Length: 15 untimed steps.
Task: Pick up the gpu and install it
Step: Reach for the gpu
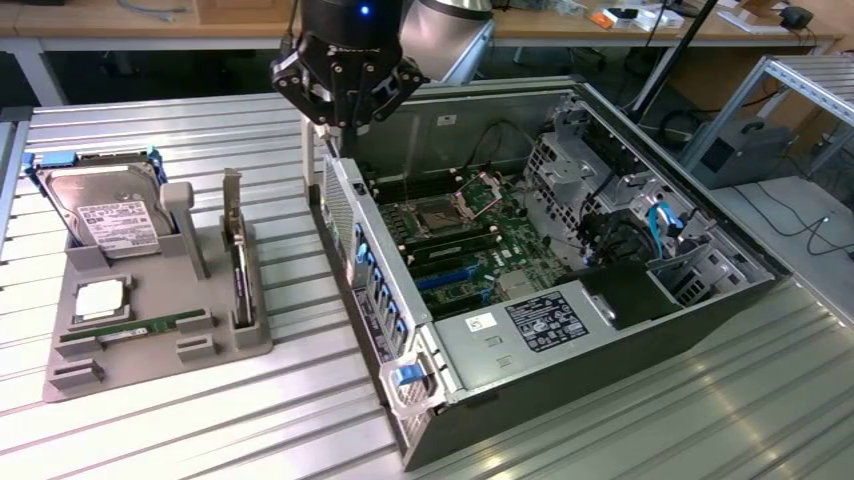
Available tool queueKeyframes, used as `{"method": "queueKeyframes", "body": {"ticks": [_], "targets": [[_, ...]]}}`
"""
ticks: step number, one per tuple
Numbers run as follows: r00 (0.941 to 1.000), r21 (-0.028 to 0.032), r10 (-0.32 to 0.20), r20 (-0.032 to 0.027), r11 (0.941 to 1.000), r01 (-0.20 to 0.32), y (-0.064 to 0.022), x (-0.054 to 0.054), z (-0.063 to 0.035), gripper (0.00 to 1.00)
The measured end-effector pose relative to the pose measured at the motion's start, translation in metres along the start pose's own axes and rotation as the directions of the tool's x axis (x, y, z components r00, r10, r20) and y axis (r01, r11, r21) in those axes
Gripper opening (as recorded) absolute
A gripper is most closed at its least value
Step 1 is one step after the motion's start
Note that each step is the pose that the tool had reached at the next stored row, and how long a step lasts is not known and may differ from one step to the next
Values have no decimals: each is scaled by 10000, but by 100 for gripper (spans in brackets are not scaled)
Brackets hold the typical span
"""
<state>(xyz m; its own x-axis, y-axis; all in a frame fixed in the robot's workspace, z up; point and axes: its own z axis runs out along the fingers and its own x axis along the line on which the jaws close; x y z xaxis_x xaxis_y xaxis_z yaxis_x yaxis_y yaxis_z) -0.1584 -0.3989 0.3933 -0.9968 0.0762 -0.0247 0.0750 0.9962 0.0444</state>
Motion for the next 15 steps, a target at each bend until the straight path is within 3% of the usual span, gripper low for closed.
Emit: {"method": "queueKeyframes", "body": {"ticks": [15], "targets": [[10000, 1, 0, 0, 10000, 0, -4, 53, -2, 11]]}}
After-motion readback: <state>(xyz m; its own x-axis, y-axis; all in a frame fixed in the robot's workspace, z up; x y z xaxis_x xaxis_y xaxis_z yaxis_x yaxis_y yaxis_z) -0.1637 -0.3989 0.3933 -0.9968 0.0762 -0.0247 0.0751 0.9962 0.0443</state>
